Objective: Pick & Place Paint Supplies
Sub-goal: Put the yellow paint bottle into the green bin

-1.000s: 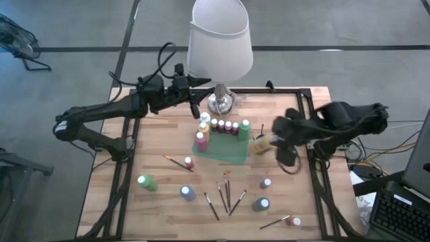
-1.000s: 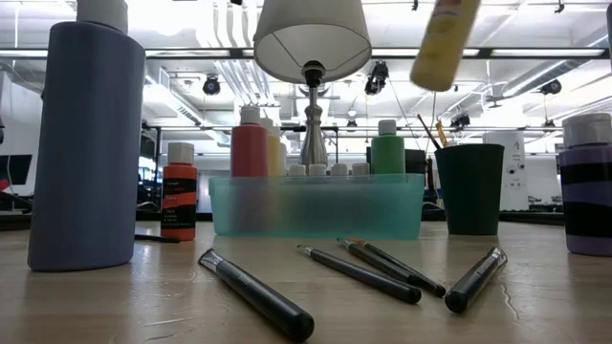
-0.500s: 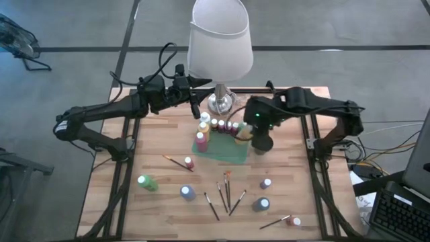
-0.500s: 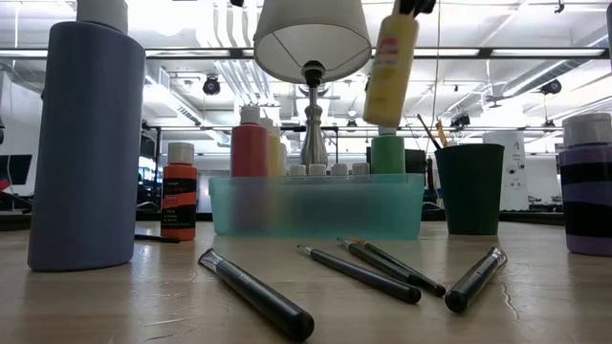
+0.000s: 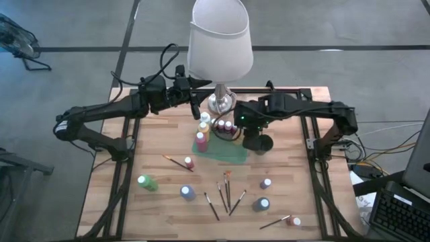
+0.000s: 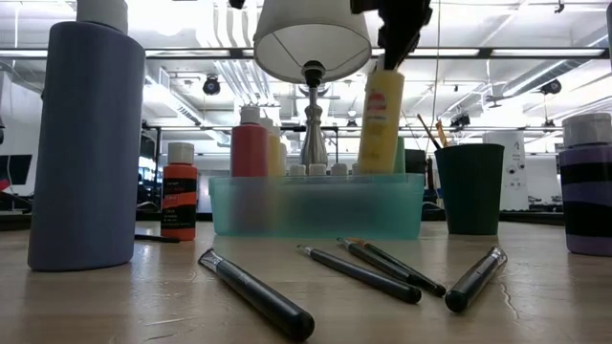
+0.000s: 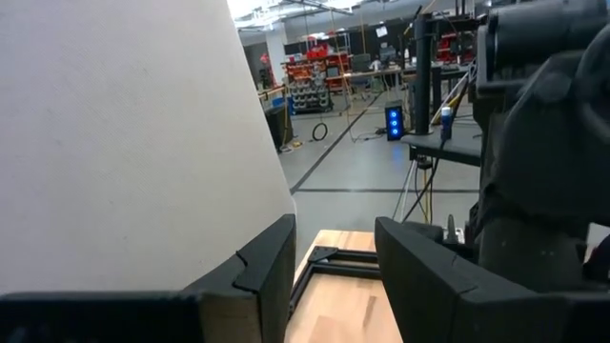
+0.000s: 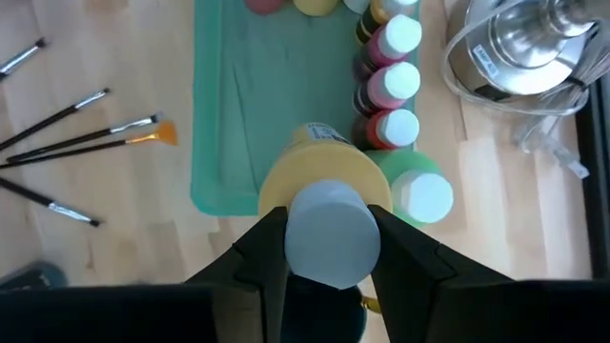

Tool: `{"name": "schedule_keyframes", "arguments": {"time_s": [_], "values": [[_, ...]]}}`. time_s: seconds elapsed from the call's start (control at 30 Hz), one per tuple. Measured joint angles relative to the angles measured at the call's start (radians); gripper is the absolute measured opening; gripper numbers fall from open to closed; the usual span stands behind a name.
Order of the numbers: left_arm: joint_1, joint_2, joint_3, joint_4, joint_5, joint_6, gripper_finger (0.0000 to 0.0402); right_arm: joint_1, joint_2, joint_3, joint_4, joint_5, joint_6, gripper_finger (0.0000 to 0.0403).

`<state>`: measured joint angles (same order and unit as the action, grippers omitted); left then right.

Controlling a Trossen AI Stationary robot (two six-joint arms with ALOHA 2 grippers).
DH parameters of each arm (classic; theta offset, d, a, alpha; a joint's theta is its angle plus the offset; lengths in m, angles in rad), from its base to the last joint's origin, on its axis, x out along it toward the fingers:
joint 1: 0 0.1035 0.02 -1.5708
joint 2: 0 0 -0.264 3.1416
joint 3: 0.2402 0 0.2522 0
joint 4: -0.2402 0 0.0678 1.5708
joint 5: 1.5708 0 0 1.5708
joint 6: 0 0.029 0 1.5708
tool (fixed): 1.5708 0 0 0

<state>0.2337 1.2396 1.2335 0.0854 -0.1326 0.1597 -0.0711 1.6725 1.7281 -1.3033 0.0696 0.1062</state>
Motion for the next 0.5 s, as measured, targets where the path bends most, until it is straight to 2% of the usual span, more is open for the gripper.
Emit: {"name": "schedule_keyframes", "arguments": {"time_s": [0.5], "values": [[0.000,0.000,0.000,-0.015,0.000,0.008,0.0151,-0.022,-0.004,-0.233,0.174,-0.025,0.010,0.0112]]}}
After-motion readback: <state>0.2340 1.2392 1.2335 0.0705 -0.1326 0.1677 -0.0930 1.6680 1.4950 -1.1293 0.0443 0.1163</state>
